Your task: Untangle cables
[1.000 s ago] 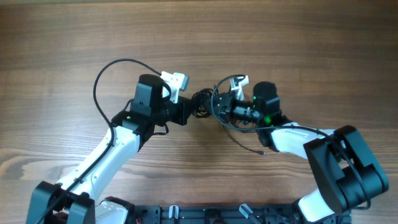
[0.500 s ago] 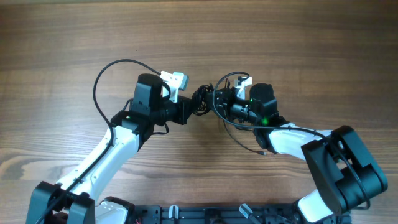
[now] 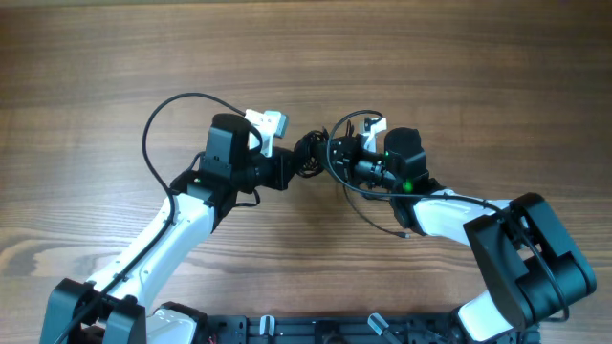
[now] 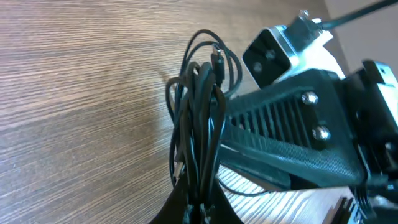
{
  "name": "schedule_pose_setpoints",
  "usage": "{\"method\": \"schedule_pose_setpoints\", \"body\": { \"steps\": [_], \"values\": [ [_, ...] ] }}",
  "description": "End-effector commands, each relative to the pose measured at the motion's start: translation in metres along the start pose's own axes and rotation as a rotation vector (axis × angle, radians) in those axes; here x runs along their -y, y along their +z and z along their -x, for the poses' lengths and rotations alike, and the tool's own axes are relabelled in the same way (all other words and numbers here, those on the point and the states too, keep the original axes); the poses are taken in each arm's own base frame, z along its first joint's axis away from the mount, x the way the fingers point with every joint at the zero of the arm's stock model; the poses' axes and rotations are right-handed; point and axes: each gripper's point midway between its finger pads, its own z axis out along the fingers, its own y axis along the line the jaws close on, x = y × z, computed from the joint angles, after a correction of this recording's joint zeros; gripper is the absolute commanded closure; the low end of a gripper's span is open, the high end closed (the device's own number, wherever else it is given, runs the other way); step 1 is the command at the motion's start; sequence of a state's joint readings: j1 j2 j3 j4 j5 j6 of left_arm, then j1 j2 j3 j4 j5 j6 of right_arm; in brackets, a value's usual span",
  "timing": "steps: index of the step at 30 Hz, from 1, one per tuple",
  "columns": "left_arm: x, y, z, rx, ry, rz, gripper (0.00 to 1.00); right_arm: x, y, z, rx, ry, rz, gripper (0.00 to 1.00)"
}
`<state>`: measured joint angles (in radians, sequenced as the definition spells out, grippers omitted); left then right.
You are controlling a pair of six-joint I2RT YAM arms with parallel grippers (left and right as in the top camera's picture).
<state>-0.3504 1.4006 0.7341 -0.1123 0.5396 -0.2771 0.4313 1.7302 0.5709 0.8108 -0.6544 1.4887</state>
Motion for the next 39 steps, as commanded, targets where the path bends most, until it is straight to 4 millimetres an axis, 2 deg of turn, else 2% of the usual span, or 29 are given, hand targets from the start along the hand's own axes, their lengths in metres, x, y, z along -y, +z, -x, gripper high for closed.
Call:
{"method": "schedule_pose_setpoints", "body": {
  "steps": [1,7,10,14,17,18,19,21,25,28,30,33,36,39],
  "values": [
    [0.001,-0.002,0.003,0.011,-0.056,0.009,0.96,-0.006,0.001,-0.005,-0.028,-0.009,0.017,0.73],
    [0.003,-0.003,0.001,-0.001,-0.074,-0.004,0.96,-0.005,0.001,-0.003,-0.02,-0.007,0.014,0.7],
    [0.025,-0.004,-0.001,-0.021,0.004,-0.128,0.96,-0.004,0.001,0.001,0.006,-0.007,0.012,0.7],
    [0.031,-0.005,0.0,-0.022,0.011,-0.16,0.96,-0.001,0.001,0.007,0.044,0.002,-0.004,0.7],
    [0.042,-0.007,-0.004,-0.04,0.045,-0.228,0.96,-0.002,0.001,0.009,0.053,-0.003,0.003,0.69],
    [0.042,-0.007,-0.004,-0.04,0.045,-0.227,0.96,-0.002,0.001,0.009,0.052,-0.003,0.002,0.72],
    [0.042,-0.007,-0.004,-0.039,0.045,-0.228,0.96,-0.002,0.001,0.009,0.052,-0.002,0.002,0.84],
    [0.043,-0.007,-0.004,-0.041,0.045,-0.232,0.96,-0.005,0.001,0.009,0.053,-0.009,0.011,0.96],
    [0.041,-0.007,-0.004,-0.041,0.042,-0.227,0.96,-0.009,0.0,0.011,0.057,-0.039,0.029,0.96],
    [0.028,-0.012,0.003,-0.018,0.016,-0.199,0.96,-0.016,-0.01,0.018,0.035,-0.091,0.063,0.96],
    [0.013,-0.017,0.005,-0.01,0.022,-0.17,0.96,-0.036,-0.028,0.032,0.024,-0.158,0.148,0.96],
    [-0.002,-0.023,0.006,-0.008,-0.021,-0.139,0.96,-0.04,-0.046,0.048,0.026,-0.141,0.177,0.96],
    [-0.001,-0.022,0.004,-0.014,-0.022,-0.14,0.96,-0.04,-0.052,0.056,0.044,-0.138,0.18,0.96],
    [0.008,-0.017,-0.012,-0.07,0.034,-0.156,0.96,-0.04,-0.053,0.065,0.1,-0.133,0.176,0.96]
  ]
}}
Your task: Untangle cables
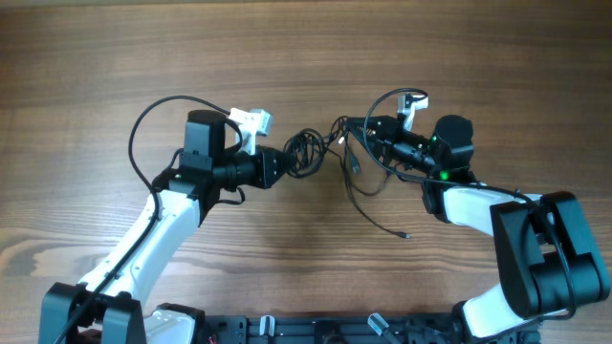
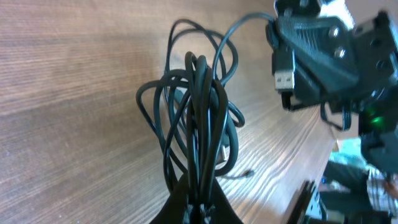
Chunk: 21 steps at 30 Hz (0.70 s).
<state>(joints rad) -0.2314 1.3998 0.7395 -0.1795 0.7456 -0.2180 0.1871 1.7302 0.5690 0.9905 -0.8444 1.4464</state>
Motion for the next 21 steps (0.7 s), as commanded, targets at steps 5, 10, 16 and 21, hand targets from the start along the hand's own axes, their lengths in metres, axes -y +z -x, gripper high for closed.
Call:
{"method": "schedule_pose_setpoints", "body": {
  "steps": [5,10,16,21],
  "values": [
    [0.019,0.008,-0.021,-0.078,0.136,-0.048,0.96,0.013,-0.003,0.03,0.17,0.004,-0.06,0.59],
    [0.014,0.004,-0.008,-0.028,0.154,-0.042,0.96,0.018,-0.001,-0.007,-0.044,-0.068,-0.064,0.45],
    [0.013,0.001,0.004,0.018,0.192,-0.04,0.96,0.012,0.011,-0.055,-0.235,-0.085,-0.032,0.73],
    [0.013,0.001,0.004,0.016,0.2,-0.04,0.96,0.016,0.029,-0.064,-0.184,-0.099,-0.063,0.77]
  ]
}}
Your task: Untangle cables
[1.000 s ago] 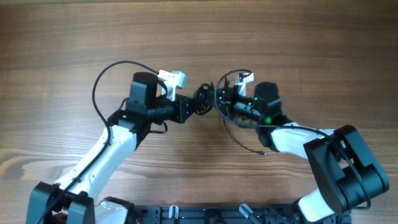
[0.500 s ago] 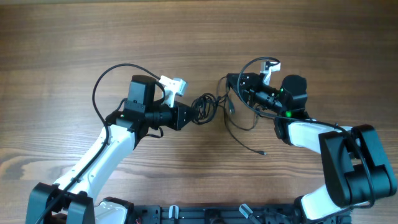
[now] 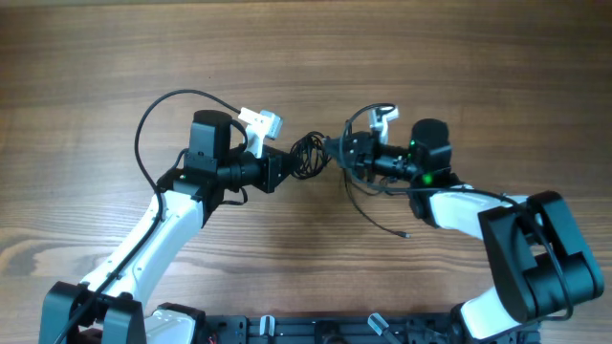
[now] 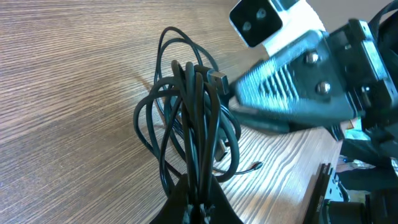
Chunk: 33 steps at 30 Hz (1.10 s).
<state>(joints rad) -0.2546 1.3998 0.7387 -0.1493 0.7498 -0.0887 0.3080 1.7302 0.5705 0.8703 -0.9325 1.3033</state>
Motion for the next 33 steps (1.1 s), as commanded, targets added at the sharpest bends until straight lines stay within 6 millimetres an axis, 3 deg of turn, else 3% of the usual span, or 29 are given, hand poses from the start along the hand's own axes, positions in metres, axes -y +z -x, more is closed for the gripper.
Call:
{"method": "schedule_pose_setpoints", "body": {
  "steps": [1,6,16,20,27,30,33],
  "values": [
    [0.004,-0.003,0.003,0.011,0.037,-0.018,0.96,0.001,0.013,0.001,0.052,-0.014,-0.025,0.77],
    [0.004,-0.003,0.003,0.01,0.035,-0.018,0.96,0.019,0.019,0.001,0.116,0.13,-0.103,0.77],
    [0.005,-0.002,0.002,0.009,0.028,-0.019,0.96,0.012,0.03,-0.024,0.019,0.178,-0.081,0.77],
    [0.004,-0.002,0.002,0.008,0.009,-0.019,0.96,0.017,0.027,-0.006,0.106,0.025,-0.111,0.77],
    [0.007,-0.002,0.0,-0.003,0.002,-0.037,0.96,0.028,0.019,0.009,0.177,0.025,-0.152,0.75],
    [0.009,-0.003,-0.001,-0.005,-0.003,-0.047,0.96,0.021,0.024,-0.003,0.11,0.017,-0.123,0.76],
    [0.005,-0.002,-0.001,-0.004,-0.005,-0.025,0.96,-0.002,0.033,-0.029,-0.016,0.005,-0.029,0.8]
  ]
}}
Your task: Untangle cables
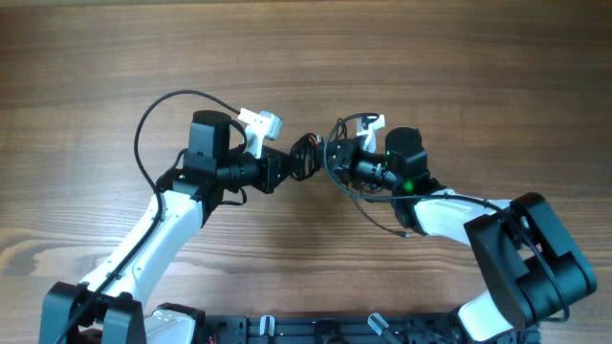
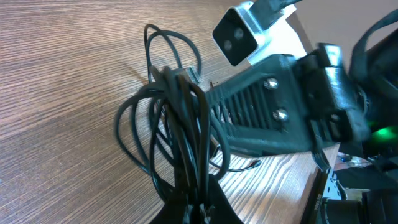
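A tangled bundle of black cables (image 1: 307,156) (image 2: 177,118) hangs between the two arms at the table's middle. My left gripper (image 1: 292,164) (image 2: 200,208) is shut on the bundle's lower strands. My right gripper (image 1: 333,158) is pressed in at the bundle from the right; in the left wrist view one ribbed finger (image 2: 249,115) reaches among the loops, and whether it holds a strand cannot be told. A loose strand (image 1: 378,218) trails from the bundle along the table under the right arm, ending near the front.
The wooden table (image 1: 306,57) stretches all around. A black frame (image 1: 316,330) runs along the front edge. The left arm's own wiring loop (image 1: 143,134) arches to its left. The right wrist camera (image 2: 239,34) sits close above the bundle.
My right gripper has moved left, closer into the bundle; its finger now lies among the loops. The left gripper holds the bundle in the same place.
Both grippers were together at the bundle, the left shut on it. Then the arms stood apart, the right gripper holding a strand with a USB plug drawn out to the right. Then the right gripper was back near the bundle, and now it is against it.
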{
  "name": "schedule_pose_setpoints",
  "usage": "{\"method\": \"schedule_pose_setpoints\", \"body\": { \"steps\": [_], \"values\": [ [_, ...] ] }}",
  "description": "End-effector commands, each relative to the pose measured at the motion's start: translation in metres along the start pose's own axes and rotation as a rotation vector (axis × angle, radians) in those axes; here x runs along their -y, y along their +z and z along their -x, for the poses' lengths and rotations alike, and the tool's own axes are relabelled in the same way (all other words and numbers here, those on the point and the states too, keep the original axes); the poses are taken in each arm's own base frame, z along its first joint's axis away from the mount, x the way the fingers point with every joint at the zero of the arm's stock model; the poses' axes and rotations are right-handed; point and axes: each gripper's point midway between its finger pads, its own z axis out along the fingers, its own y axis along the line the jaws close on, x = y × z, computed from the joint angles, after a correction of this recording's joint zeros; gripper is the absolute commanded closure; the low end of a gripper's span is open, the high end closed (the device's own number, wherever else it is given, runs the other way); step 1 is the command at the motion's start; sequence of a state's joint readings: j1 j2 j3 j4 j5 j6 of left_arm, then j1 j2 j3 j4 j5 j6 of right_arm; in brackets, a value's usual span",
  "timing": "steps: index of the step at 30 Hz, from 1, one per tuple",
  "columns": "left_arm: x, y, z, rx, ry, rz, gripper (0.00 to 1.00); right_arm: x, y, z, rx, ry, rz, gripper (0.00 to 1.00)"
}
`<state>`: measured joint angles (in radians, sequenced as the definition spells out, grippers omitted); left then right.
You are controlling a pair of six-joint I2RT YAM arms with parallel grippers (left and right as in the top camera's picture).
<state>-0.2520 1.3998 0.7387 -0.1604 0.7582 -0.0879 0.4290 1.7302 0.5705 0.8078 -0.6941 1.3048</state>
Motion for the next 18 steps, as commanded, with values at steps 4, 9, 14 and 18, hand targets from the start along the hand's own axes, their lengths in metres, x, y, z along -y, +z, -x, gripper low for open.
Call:
{"method": "schedule_pose_setpoints", "body": {
  "steps": [4,9,14,18],
  "values": [
    [-0.012,-0.002,-0.005,-0.014,-0.025,0.08,0.96,-0.056,0.001,-0.023,-0.108,-0.058,0.205,0.81],
    [-0.013,-0.003,-0.006,-0.018,-0.029,0.08,0.96,-0.055,0.001,-0.021,-0.1,-0.024,0.202,0.8],
    [-0.013,-0.003,-0.012,-0.038,-0.046,0.083,0.96,-0.055,0.001,-0.011,-0.045,0.003,0.196,0.56],
    [-0.009,0.0,-0.015,-0.052,-0.038,0.075,0.96,-0.054,0.002,-0.007,-0.022,0.038,0.193,0.44]
  ]
}}
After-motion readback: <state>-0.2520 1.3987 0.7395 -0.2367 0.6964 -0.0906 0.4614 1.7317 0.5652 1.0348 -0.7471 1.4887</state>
